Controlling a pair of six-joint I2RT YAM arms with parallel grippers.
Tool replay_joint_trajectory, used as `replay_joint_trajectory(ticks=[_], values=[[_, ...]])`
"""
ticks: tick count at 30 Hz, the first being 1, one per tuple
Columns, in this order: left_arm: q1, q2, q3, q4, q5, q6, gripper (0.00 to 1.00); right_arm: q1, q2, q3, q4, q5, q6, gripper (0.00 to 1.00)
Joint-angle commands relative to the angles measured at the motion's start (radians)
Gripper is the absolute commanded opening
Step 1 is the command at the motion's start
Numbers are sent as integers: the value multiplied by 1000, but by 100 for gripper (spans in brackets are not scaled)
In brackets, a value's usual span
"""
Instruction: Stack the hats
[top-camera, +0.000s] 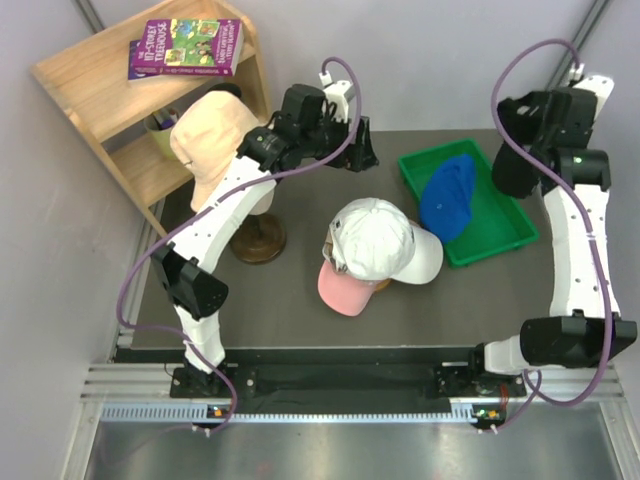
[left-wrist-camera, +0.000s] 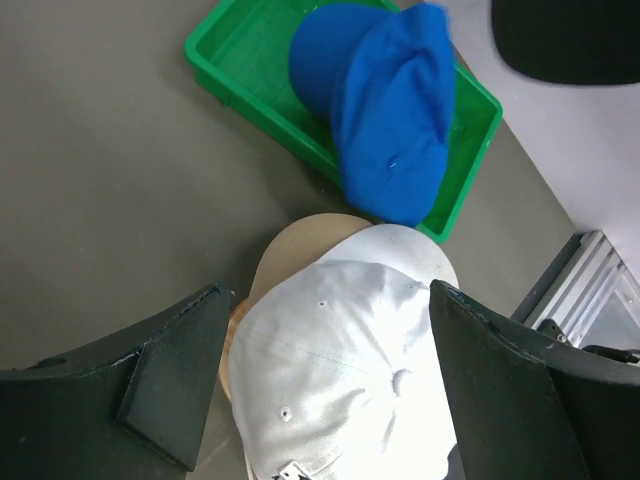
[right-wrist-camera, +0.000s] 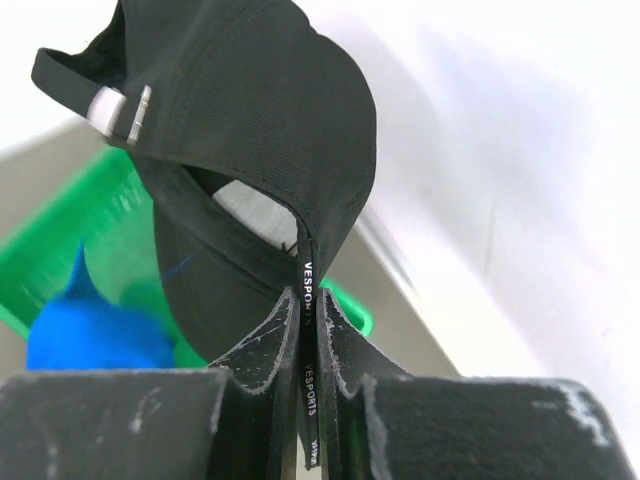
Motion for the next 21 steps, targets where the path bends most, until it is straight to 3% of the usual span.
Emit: replay_joint_trajectory(ticks=[1, 5, 13, 21], values=[[14, -4, 46, 63, 24, -22, 86, 17, -24, 150, 34, 51, -59, 5], [26, -9, 46, 81, 43, -66, 86, 69, -51, 184, 94, 22, -114, 6], [42, -17, 44, 240, 173, -284, 85, 315, -87, 139, 209, -38, -114, 6], [80, -6, -49, 578, 305, -589, 84, 507, -147, -58, 367, -104, -53, 3]])
